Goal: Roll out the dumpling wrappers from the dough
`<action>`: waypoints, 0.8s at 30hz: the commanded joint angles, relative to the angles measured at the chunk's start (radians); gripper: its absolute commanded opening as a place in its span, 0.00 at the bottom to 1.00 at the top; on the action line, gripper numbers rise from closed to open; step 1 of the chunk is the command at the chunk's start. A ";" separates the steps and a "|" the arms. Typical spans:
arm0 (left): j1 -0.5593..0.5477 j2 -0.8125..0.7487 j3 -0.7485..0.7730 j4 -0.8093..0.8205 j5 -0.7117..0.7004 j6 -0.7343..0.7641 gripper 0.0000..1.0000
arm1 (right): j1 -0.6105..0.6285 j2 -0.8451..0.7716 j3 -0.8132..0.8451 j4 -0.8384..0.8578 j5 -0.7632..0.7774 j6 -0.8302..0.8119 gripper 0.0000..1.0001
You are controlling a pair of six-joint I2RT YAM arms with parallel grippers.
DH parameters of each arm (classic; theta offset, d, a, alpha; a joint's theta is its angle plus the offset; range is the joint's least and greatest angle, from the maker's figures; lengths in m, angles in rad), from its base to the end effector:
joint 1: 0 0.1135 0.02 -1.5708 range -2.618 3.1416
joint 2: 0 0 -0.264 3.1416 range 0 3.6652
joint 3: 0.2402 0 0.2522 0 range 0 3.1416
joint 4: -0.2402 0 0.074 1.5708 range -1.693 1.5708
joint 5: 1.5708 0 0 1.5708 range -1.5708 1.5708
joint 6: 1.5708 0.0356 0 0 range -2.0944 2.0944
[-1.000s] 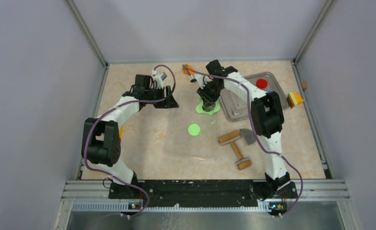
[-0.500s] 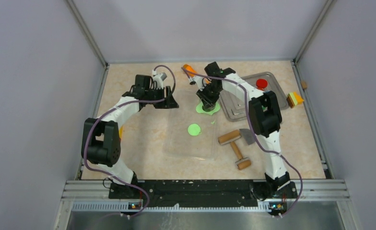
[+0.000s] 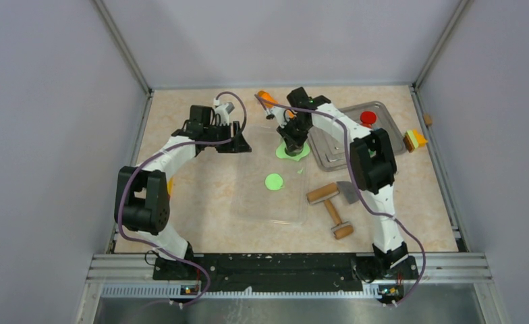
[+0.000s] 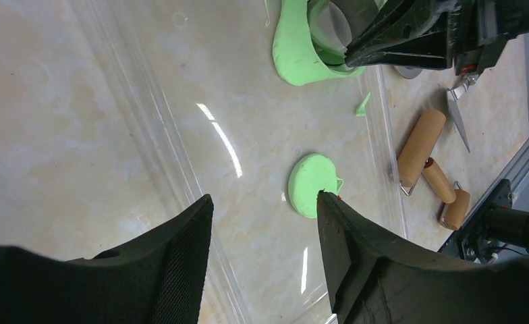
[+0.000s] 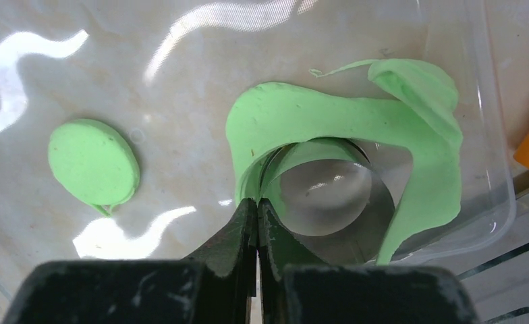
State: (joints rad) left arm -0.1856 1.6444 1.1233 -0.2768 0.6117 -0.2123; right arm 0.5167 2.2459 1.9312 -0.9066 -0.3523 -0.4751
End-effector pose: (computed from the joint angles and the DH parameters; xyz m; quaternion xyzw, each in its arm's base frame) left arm 0.3439 -0.0854 0.2330 0.1017 0.8847 -0.3444 0.2972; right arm 0.4054 0.2445 0.1999 -0.4881 0.8382 0.1761 0.1675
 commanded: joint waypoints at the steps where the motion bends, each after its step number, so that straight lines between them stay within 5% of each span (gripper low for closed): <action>1: 0.005 -0.040 -0.015 0.048 0.025 -0.024 0.61 | 0.008 -0.151 0.037 0.005 -0.070 0.069 0.00; 10: 0.003 -0.026 0.003 0.042 0.038 -0.019 0.61 | -0.038 -0.310 -0.158 0.198 -0.308 0.252 0.00; 15: 0.004 -0.042 0.007 0.094 0.177 -0.065 0.62 | -0.115 -0.274 -0.242 0.404 -0.660 0.594 0.00; 24: 0.041 0.004 -0.161 0.530 0.363 -0.744 0.80 | -0.121 -0.305 -0.478 0.987 -0.850 1.145 0.00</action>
State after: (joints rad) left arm -0.1696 1.6447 1.0611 -0.0242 0.8722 -0.5804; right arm 0.3843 1.9617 1.4879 -0.2527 -1.0695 0.3805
